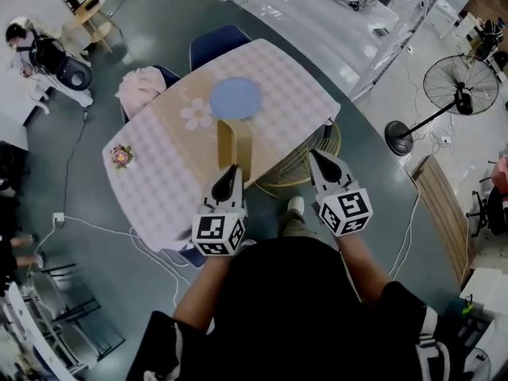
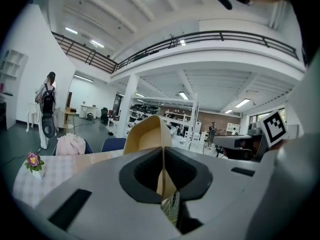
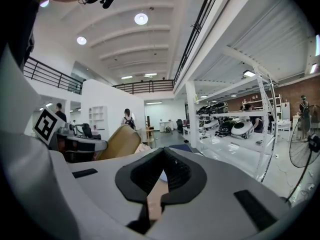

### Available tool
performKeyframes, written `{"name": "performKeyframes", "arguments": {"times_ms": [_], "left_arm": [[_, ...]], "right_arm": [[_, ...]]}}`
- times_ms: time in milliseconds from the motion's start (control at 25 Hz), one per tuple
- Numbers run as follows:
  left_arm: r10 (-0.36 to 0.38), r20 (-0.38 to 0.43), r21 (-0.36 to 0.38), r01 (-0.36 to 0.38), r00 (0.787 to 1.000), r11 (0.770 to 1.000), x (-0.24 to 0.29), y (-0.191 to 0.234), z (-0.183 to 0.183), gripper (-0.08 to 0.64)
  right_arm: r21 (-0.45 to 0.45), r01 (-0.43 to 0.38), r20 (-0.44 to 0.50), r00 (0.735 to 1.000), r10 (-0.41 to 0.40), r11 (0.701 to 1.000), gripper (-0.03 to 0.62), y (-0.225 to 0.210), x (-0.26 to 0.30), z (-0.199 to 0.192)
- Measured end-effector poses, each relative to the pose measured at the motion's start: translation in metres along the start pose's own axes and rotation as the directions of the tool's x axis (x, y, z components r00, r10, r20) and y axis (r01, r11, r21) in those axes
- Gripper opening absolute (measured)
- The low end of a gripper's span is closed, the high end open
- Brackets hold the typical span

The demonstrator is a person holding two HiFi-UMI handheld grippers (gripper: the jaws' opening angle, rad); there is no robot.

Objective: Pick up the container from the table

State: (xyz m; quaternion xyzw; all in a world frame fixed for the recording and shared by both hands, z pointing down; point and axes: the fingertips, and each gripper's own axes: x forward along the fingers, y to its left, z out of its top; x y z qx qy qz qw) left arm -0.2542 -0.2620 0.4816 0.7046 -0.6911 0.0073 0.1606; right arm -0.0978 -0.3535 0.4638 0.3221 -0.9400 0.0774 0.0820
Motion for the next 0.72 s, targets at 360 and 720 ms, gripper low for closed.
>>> {"name": "performKeyframes", "arguments": {"times_ms": [360, 720], "left_arm": [[-0.018, 0.045, 0.002, 0.018, 0.999, 1.0, -0.05, -0.009, 0.006, 0.017], [0.031, 0.099, -0.061, -0.025, 0.995, 0.998, -0.103, 0.012, 0.023, 0.017]], "right_arm": [[0.004, 0.063, 0.011, 0.998, -0.063, 0.998, -0.002, 0.019, -0.04, -0.01], [-0.004, 0.045, 0.015, 0.999, -0.045, 0.999, -0.002, 0.04, -0.048, -0.01]]}}
